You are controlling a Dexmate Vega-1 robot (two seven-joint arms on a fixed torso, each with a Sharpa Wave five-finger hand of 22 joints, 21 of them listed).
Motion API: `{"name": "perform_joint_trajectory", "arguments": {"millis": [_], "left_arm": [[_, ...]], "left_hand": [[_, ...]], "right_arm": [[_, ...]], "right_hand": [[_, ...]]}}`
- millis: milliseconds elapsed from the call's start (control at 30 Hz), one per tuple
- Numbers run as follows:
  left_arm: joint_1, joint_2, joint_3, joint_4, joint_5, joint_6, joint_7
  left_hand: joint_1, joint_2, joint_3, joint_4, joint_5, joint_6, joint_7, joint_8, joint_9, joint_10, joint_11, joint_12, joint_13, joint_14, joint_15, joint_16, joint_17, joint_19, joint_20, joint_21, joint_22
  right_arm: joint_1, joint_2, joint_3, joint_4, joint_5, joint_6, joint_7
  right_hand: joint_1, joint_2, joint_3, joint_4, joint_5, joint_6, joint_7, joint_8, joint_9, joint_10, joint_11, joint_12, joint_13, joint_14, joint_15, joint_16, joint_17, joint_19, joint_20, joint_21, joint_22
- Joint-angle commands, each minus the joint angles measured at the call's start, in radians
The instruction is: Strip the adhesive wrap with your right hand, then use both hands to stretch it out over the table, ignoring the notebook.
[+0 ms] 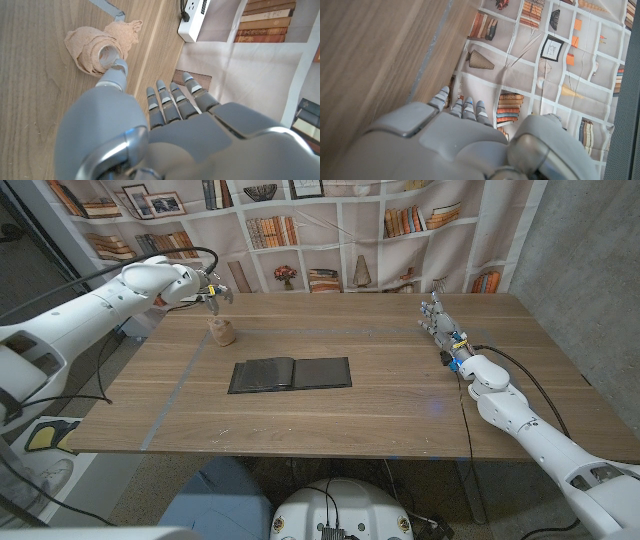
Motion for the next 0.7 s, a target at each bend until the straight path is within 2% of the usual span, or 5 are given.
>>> {"name": "perform_joint_trajectory", "arguments": {"millis": [33, 700], "left_arm": [[-0.01, -0.024, 0.02, 0.021, 0.014, 0.018, -0.022], [0.0, -0.029, 0.033, 0.024, 0.0, 0.036, -0.011]], "left_hand": [[0.013, -0.001, -0.005, 0.001, -0.001, 0.003, -0.003, 0.001, 0.006, 0.008, 0.003, 0.004, 0.005, 0.011, -0.007, 0.007, 0.002, 0.0, -0.01, 0.002, 0.003], [0.012, 0.007, -0.016, 0.009, -0.003, 0.011, 0.002, 0.0, 0.007, 0.016, 0.003, 0.004, 0.006, 0.015, -0.004, 0.006, 0.004, 0.02, -0.008, 0.012, 0.004]], "right_arm": [[-0.004, 0.002, 0.0, -0.001, 0.002, -0.002, -0.005], [-0.011, -0.004, -0.004, -0.019, -0.006, -0.019, -0.022]], "right_hand": [[0.007, 0.003, -0.001, -0.004, -0.005, 0.004, 0.003, 0.0, 0.001, 0.004, -0.005, -0.002, 0.004, -0.024, -0.005, -0.001, 0.002, 0.006, 0.001, 0.001, 0.003], [0.0, 0.009, 0.0, 0.001, -0.005, 0.006, 0.001, 0.0, 0.001, 0.004, -0.006, -0.003, 0.004, -0.023, -0.008, 0.0, 0.003, 0.007, -0.001, 0.001, 0.003]]}}
